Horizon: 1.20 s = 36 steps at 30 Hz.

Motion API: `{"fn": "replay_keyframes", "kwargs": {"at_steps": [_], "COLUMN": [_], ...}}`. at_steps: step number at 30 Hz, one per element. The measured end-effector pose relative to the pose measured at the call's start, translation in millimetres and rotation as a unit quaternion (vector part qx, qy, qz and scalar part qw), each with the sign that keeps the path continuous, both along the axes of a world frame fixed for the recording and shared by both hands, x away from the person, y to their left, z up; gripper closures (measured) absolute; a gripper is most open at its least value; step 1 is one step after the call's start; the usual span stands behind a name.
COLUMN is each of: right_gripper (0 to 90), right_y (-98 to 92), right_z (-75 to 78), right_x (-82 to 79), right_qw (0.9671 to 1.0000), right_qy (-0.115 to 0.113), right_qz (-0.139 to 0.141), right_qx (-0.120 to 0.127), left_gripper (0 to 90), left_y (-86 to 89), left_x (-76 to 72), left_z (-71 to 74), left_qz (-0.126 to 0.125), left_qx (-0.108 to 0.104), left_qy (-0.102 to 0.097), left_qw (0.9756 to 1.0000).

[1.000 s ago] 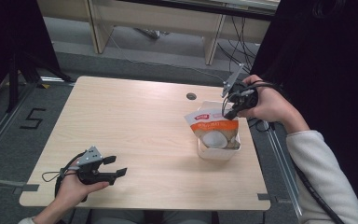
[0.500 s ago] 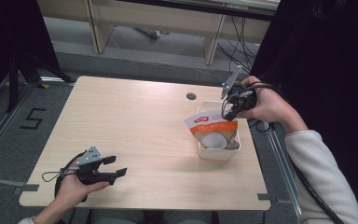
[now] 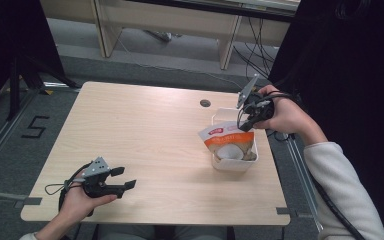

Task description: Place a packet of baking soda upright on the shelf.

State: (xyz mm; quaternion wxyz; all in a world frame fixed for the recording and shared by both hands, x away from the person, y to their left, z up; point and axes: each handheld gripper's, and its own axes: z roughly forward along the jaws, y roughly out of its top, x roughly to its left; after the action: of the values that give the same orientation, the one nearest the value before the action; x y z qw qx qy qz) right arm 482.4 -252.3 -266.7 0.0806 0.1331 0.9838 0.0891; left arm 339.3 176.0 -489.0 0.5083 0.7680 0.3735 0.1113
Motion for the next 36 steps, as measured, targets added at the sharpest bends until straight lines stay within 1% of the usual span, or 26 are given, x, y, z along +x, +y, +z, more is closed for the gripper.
{"fn": "replay_keyframes", "kwargs": {"at_steps": [1, 2, 4, 5, 11, 12, 13, 15, 16, 17, 18, 20, 22, 23, 24, 28, 29, 30, 31, 32, 35, 36], "right_gripper": [90.0, 90.0, 90.0, 90.0, 90.0, 90.0, 90.0, 90.0, 90.0, 90.0, 90.0, 90.0, 90.0, 90.0, 90.0, 90.0, 90.0, 90.0, 90.0, 90.0, 90.0, 90.0], "right_y": [-0.1, -0.4, -0.9, -1.5, -3.5, -4.1, -4.2, -5.4, -5.7, -5.7, -7.0, -8.8, -10.3, -11.5, -12.3, -17.4, -19.0, -19.0, -22.4, -23.3, -27.9, -29.0], "right_z": [-0.6, -1.2, -2.0, -3.0, -6.6, -7.0, -8.0, -9.8, -10.3, -10.3, -10.8, -12.6, -14.8, -16.4, -17.8, -22.7, -23.6, -23.6, -27.0, -28.3, -32.8, -34.0], "right_x": [0.2, 0.5, 0.9, 2.3, 1.8, 1.1, 0.1, 1.0, 0.5, 0.5, -0.3, 1.1, 1.1, 1.7, 0.8, 0.7, 0.0, 0.0, 1.7, 1.4, 3.0, 3.5], "right_qw": [1.0000, 1.0000, 1.0000, 0.9999, 0.9999, 1.0000, 0.9999, 0.9999, 0.9998, 0.9998, 0.9998, 0.9997, 0.9996, 0.9997, 0.9996, 0.9995, 0.9994, 0.9994, 0.9995, 0.9994, 0.9992, 0.9991], "right_qy": [0.000, -0.001, 0.000, 0.002, 0.006, 0.004, 0.007, 0.006, 0.011, 0.011, 0.010, 0.012, 0.014, 0.015, 0.013, 0.013, 0.013, 0.013, 0.015, 0.011, 0.016, 0.014], "right_qz": [0.000, 0.000, 0.001, 0.008, 0.003, -0.001, -0.008, -0.002, -0.006, -0.006, -0.014, -0.006, -0.012, -0.008, -0.016, -0.021, -0.030, -0.030, -0.026, -0.032, -0.037, -0.039], "right_qx": [0.001, 0.002, 0.004, 0.005, 0.012, 0.009, 0.011, 0.009, 0.014, 0.014, 0.014, 0.019, 0.019, 0.020, 0.019, 0.019, 0.014, 0.014, 0.007, 0.005, 0.004, 0.000], "left_gripper": [30.7, 30.7, 30.7, 30.8, 30.8, 30.8, 30.8, 30.8, 30.8, 30.8, 30.8, 30.8, 30.8, 30.8, 30.8, 30.8, 30.8, 30.8, 30.8, 30.8, 30.2, 30.0], "left_y": [0.0, -0.9, -1.1, -0.7, -1.0, -0.4, -0.9, -1.1, -1.2, -1.2, -1.1, -1.0, -0.9, -1.1, -1.0, -1.0, -1.2, -1.2, -1.4, -1.5, -1.6, -1.6], "left_x": [0.0, -0.8, -0.9, -0.6, -0.9, -0.4, -0.9, -1.0, -0.8, -0.8, -0.6, -0.6, -0.7, -0.7, -1.0, -0.6, -0.6, -0.6, -0.8, -0.6, -0.9, -0.9], "left_z": [0.0, -0.2, -0.2, -0.2, -0.2, -0.1, -0.2, -0.3, -0.5, -0.5, -0.6, -0.5, -0.4, -0.5, -0.3, -0.6, -0.7, -0.7, -0.4, -0.7, 0.0, 0.0], "left_qz": [0.000, 0.005, 0.007, 0.005, 0.006, 0.002, 0.006, 0.007, 0.007, 0.007, 0.006, 0.006, 0.006, 0.007, 0.007, 0.006, 0.005, 0.005, 0.008, 0.006, 0.007, 0.007], "left_qx": [0.000, -0.006, -0.006, -0.003, -0.006, -0.002, -0.004, -0.005, -0.006, -0.006, -0.006, -0.006, -0.005, -0.006, -0.005, -0.005, -0.005, -0.005, -0.004, -0.006, -0.008, -0.008], "left_qy": [0.000, 0.007, 0.006, 0.004, 0.006, 0.002, 0.005, 0.006, 0.006, 0.006, 0.006, 0.006, 0.007, 0.006, 0.006, 0.006, 0.006, 0.006, 0.007, 0.005, 0.006, 0.006], "left_qw": [1.0000, 0.9999, 0.9999, 1.0000, 0.9999, 1.0000, 1.0000, 0.9999, 0.9999, 0.9999, 0.9999, 0.9999, 0.9999, 0.9999, 0.9999, 0.9999, 1.0000, 1.0000, 0.9999, 0.9999, 0.9999, 0.9999]}}
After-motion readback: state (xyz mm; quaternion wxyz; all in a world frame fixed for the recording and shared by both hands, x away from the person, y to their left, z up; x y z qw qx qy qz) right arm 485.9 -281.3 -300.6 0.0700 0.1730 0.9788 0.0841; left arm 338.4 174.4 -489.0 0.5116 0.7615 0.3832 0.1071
